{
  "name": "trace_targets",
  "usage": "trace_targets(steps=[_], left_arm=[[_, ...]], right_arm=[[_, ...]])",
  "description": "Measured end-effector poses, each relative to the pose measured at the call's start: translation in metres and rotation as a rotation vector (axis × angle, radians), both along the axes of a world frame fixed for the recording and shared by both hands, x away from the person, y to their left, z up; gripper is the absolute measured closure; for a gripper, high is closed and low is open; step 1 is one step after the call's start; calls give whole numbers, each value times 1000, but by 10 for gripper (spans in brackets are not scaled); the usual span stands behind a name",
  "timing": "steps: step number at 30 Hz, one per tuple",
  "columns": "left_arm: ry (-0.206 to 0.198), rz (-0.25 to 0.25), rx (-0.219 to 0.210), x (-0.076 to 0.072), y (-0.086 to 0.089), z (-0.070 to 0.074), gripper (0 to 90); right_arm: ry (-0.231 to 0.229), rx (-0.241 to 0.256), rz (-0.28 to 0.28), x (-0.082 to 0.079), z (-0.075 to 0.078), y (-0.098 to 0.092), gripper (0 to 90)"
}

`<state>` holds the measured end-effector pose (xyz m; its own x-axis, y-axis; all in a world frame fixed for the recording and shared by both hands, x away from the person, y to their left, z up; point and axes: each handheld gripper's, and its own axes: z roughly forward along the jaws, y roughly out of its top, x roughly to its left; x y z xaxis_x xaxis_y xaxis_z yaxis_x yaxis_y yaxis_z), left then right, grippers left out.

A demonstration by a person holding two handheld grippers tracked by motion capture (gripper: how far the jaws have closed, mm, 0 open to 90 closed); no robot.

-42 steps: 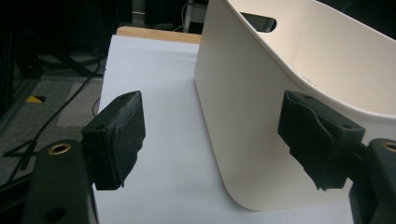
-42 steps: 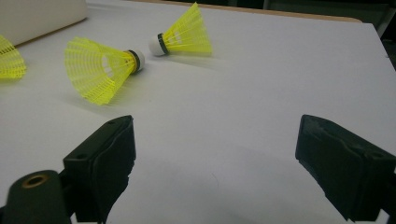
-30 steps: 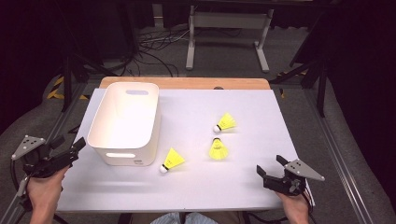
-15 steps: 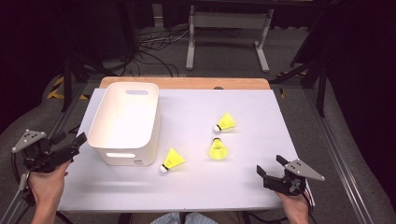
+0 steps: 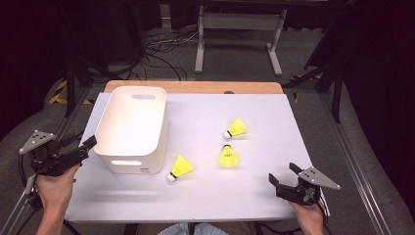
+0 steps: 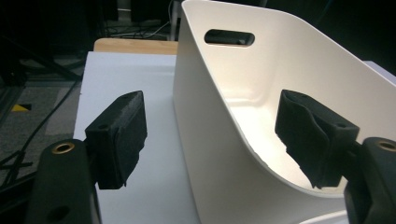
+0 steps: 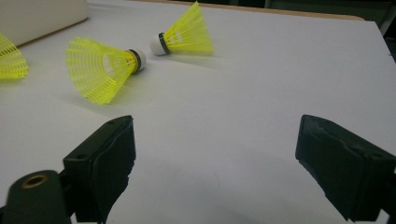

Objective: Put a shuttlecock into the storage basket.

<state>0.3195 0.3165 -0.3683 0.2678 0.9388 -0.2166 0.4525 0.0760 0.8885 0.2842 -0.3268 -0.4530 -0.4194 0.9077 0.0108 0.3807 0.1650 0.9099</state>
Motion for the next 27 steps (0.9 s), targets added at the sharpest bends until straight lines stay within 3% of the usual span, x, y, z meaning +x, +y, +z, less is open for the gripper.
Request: trace_targets(steps=[12, 27], left_arm=[[30, -25, 22, 4, -9, 2, 292], [38, -77, 10, 7, -25, 8, 326]], right_arm=[[2, -1, 4, 0, 0, 1, 128], [4, -1, 7, 0, 0, 1, 128]])
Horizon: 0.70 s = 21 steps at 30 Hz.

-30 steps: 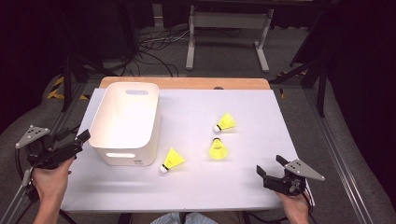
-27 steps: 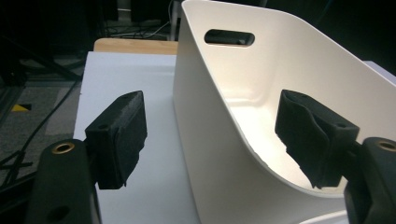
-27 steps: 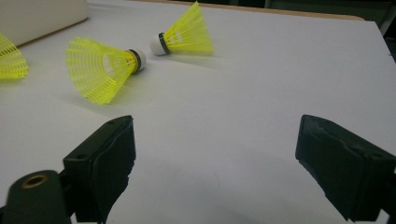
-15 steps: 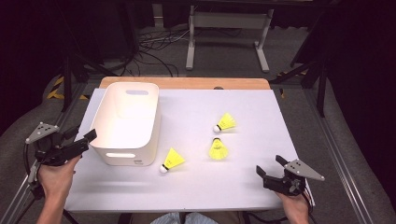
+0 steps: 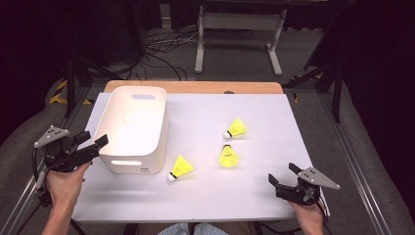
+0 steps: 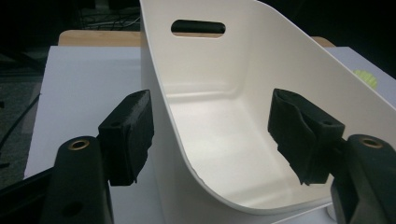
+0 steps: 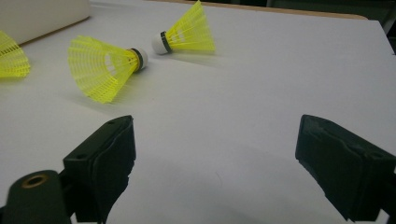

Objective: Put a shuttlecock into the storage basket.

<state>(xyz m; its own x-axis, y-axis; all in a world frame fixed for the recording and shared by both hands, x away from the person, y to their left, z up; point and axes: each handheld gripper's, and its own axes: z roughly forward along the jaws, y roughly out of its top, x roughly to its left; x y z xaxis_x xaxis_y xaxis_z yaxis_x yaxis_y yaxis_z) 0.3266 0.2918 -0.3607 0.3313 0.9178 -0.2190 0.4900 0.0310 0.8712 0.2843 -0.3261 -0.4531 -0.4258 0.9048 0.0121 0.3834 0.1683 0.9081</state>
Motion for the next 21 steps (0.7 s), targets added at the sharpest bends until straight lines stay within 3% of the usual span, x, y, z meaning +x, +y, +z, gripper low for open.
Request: trace_targets(steps=[9, 14, 21], left_arm=[[16, -3, 8, 2, -5, 2, 347], [2, 7, 5, -1, -6, 5, 356], [-10, -17, 13, -1, -12, 11, 361]], right_arm=[[0, 1, 1, 0, 0, 0, 128], [0, -1, 2, 0, 0, 0, 128], [0, -3, 2, 0, 0, 0, 128]])
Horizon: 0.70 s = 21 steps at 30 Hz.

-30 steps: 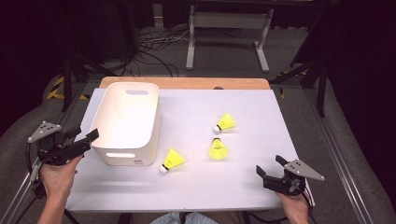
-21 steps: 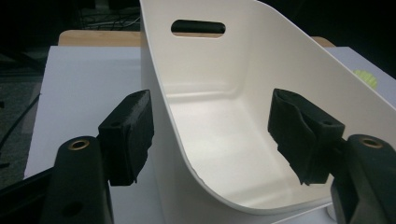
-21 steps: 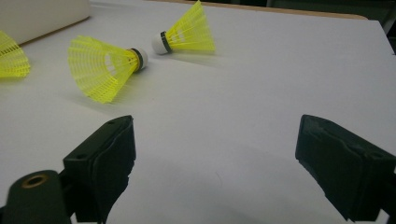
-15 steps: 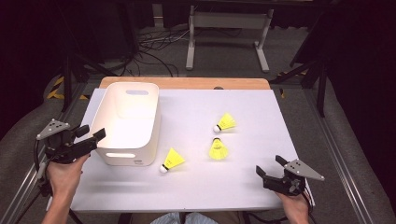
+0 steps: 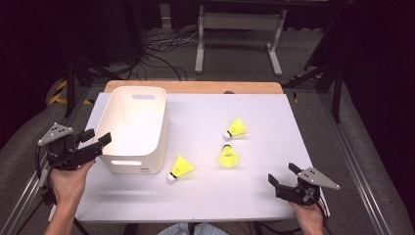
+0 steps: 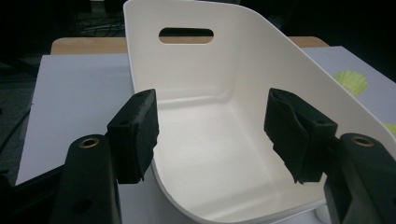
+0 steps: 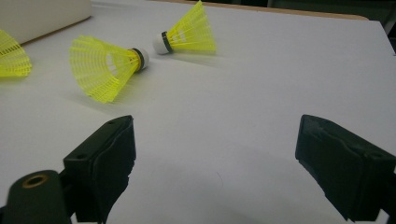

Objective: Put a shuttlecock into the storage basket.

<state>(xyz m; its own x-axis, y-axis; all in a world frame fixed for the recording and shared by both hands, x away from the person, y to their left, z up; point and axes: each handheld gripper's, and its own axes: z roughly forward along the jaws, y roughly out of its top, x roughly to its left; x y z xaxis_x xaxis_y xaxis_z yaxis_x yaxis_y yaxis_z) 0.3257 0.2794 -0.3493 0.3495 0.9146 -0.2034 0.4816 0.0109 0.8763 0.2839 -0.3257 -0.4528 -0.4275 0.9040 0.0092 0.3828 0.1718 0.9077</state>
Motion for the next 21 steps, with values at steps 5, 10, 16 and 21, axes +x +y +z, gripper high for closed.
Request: trace_targets(steps=[5, 10, 16, 21], left_arm=[[7, -23, 6, 3, -7, 1, 362], [19, -43, 6, 5, -13, 1, 366], [27, -69, 1, 8, -20, 3, 377], [34, -94, -2, 11, -28, 3, 381]], right_arm=[[0, 0, 2, 0, 0, 0, 129], [0, 0, 3, 0, 0, 0, 128], [-1, -2, 5, 0, 0, 0, 128], [-1, -3, 6, 0, 0, 0, 128]])
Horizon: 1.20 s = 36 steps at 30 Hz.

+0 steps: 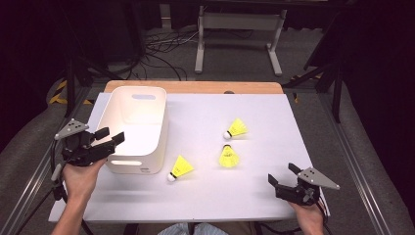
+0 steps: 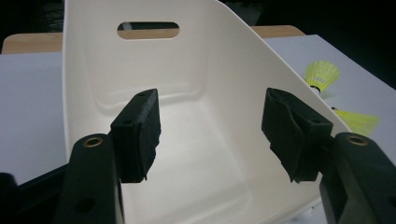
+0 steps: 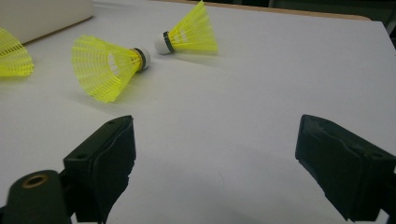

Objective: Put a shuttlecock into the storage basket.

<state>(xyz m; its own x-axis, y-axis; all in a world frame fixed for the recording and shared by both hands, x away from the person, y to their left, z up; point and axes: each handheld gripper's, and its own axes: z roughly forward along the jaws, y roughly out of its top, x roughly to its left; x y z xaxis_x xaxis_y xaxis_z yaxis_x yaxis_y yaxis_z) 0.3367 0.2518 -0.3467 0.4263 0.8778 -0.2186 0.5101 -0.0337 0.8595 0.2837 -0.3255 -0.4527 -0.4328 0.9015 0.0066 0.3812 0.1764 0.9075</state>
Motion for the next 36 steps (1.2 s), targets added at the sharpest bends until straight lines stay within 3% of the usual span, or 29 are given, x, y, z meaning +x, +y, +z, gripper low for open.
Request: trace_targets(steps=[36], left_arm=[[15, -121, 0, 10, -45, 4, 386]], right_arm=[[1, 2, 8, 0, 0, 0, 128]])
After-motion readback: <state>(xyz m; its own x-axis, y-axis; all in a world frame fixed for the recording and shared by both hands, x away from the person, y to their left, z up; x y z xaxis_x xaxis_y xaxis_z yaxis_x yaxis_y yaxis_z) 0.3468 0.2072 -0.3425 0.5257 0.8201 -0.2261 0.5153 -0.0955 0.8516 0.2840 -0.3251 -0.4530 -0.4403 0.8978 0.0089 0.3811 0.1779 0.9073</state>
